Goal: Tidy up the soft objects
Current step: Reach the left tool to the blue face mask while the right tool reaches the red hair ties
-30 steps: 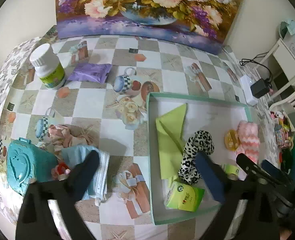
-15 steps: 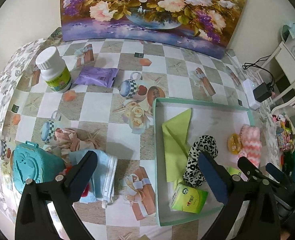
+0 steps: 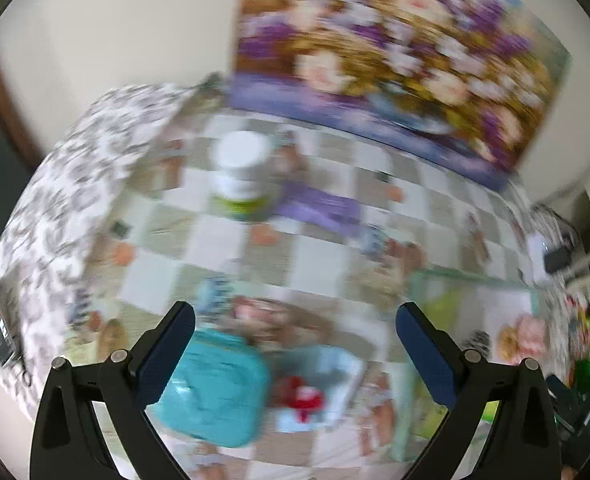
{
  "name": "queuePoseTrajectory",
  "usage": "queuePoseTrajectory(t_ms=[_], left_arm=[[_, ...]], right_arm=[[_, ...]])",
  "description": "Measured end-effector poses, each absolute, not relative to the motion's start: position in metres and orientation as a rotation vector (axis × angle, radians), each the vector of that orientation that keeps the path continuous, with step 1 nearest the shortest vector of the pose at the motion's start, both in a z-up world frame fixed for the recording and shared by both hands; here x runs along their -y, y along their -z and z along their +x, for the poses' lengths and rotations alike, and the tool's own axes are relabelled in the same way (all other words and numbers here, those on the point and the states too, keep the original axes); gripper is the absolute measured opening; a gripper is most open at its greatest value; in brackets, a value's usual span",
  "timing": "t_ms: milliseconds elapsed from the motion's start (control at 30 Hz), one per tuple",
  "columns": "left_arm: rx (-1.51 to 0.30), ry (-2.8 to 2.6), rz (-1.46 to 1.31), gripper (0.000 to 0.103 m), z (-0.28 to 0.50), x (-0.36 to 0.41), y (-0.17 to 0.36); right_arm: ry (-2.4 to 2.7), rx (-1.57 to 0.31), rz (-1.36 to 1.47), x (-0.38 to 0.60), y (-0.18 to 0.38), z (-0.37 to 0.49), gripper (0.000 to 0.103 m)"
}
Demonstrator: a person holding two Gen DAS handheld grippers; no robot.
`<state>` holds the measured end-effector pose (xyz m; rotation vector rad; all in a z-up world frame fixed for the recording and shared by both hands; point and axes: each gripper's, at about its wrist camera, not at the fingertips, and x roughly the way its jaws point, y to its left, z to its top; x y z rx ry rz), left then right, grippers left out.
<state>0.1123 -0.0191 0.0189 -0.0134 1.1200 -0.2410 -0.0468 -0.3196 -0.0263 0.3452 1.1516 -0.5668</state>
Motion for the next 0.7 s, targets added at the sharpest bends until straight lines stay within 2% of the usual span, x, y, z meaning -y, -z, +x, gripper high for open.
queuePoseTrajectory(t_ms=[333, 700], left_arm=[[-1.153, 0.075, -0.144, 0.100, 0.132, -0.067, -0.011], [-1.221, 0.099, -0.171, 0.100, 0.140, -0.070, 0.007]], right_arm=[[0.421, -1.106, 0.341, 0.275, 0.012, -0.023, 0.103], [0.203, -1.116, 0.310, 0.197, 0.016, 0.016, 0.103]])
